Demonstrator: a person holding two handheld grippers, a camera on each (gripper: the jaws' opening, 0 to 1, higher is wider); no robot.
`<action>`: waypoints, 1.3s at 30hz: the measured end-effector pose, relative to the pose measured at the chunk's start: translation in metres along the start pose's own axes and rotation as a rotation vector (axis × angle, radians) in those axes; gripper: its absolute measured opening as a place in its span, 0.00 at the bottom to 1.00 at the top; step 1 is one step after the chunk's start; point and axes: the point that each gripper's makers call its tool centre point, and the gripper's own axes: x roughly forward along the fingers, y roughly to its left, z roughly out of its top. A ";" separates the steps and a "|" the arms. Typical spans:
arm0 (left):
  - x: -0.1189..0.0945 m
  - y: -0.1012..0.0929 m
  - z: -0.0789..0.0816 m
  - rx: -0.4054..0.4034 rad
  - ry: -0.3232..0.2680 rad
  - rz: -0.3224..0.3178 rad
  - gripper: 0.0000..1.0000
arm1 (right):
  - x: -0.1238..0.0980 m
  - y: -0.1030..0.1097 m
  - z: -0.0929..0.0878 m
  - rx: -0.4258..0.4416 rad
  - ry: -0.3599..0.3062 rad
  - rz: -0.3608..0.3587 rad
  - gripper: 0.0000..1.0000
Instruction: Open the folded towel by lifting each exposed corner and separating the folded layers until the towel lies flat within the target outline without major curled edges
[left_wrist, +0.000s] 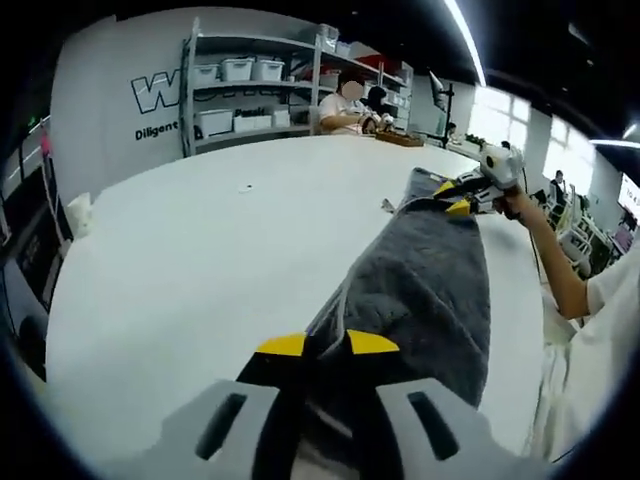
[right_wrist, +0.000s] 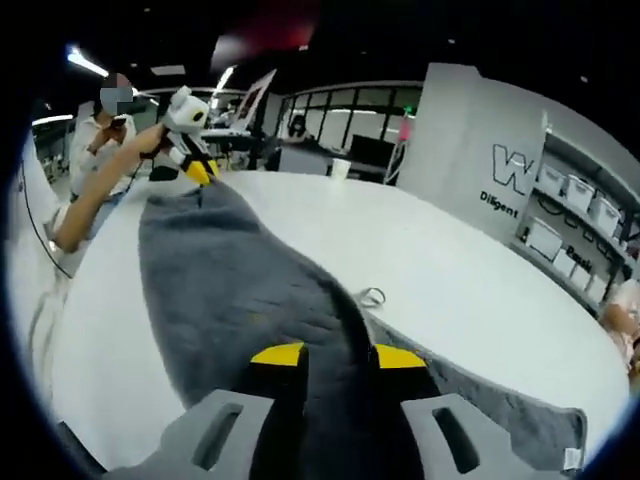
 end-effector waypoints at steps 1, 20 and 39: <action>0.000 0.000 -0.002 -0.002 0.008 -0.001 0.10 | -0.002 -0.002 -0.001 -0.005 0.009 -0.008 0.03; -0.035 -0.034 0.023 0.013 -0.111 -0.149 0.09 | 0.000 -0.025 -0.024 -0.010 0.099 -0.125 0.18; -0.041 -0.048 0.022 -0.032 -0.120 -0.224 0.04 | -0.007 -0.021 -0.024 -0.049 0.116 -0.119 0.00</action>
